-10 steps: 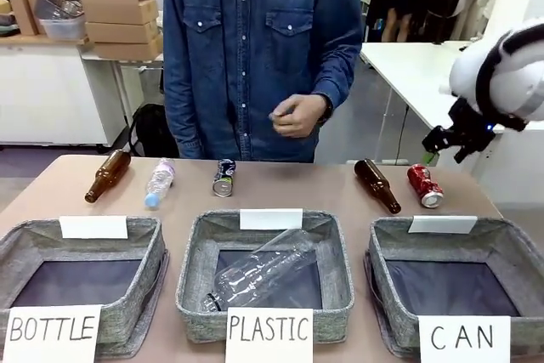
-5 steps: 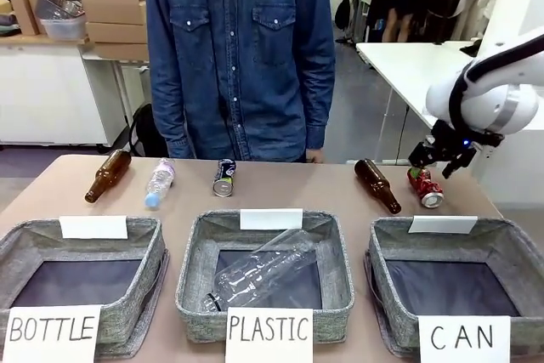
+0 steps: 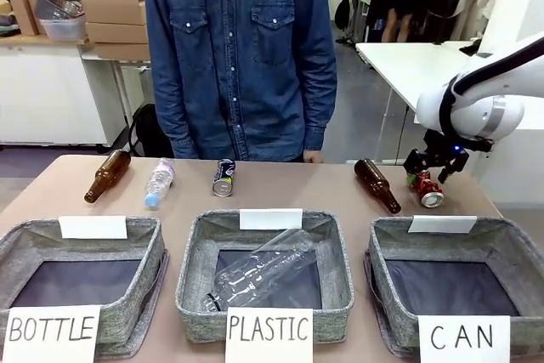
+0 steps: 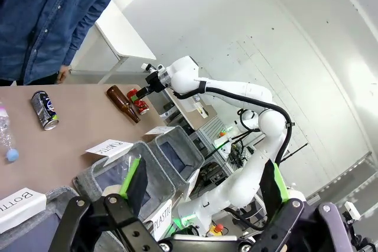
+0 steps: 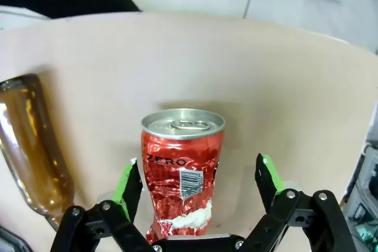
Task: Sort the can waste into the basket.
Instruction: Pick up the can waste from the table and place it in the right Fabric basket.
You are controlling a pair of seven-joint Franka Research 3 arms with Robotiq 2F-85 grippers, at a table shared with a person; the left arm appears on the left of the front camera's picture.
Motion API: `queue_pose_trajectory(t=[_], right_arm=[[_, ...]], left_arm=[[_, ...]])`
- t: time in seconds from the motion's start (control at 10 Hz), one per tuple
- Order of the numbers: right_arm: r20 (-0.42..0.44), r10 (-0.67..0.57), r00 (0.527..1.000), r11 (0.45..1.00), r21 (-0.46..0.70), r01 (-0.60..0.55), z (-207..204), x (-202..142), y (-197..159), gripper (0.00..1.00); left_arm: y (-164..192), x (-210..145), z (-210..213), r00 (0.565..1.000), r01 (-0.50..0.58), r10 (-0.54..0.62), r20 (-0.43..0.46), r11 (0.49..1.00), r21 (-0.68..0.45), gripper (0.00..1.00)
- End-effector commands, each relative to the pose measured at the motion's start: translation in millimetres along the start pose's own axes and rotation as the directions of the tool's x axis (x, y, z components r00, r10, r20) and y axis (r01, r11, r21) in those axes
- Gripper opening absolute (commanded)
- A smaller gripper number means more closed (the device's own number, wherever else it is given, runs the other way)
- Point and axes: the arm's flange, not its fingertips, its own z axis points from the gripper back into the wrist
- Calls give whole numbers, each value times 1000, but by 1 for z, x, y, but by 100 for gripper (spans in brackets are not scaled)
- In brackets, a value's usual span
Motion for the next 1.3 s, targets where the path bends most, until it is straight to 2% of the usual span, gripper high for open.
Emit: queue_pose_trajectory(t=[0.0, 0.1, 0.2, 0.5, 0.6, 0.7, 1.0, 1.2], right_arm=[[-7, -20, 1000, 999, -35, 20, 3, 9, 5, 62], [-12, 1, 1000, 1000, -3, -1, 4, 8, 8, 42], [-11, 8, 1000, 1000, -8, -8, 6, 8, 10, 3], [-32, 37, 999, 999, 0, -37, 7, 9, 13, 0], [-32, 37, 999, 999, -3, -37, 7, 9, 13, 5], [-30, 29, 999, 1000, -8, -30, 6, 9, 13, 0], [-12, 19, 1000, 1000, -5, -19, 9, 10, 12, 0], [39, 40, 998, 998, 53, -42, 49, 0, 5, 0]], left_arm=[[-1, 2, -1, 1000, 21, -21, 9, 1000, -18, 100], [-1, 2, -1, 1000, 21, -21, 9, 1000, -18, 100], [-1, 2, -1, 1000, 21, -21, 9, 1000, -18, 100], [-1, 2, -1, 1000, 21, -21, 9, 1000, -18, 100], [-1, 2, -1, 1000, 21, -21, 9, 1000, -18, 100], [-1, 2, -1, 1000, 21, -21, 9, 1000, -18, 100], [-1, 2, -1, 1000, 21, -21, 9, 1000, -18, 100], [-1, 2, -1, 1000, 21, -21, 9, 1000, -18, 100]])
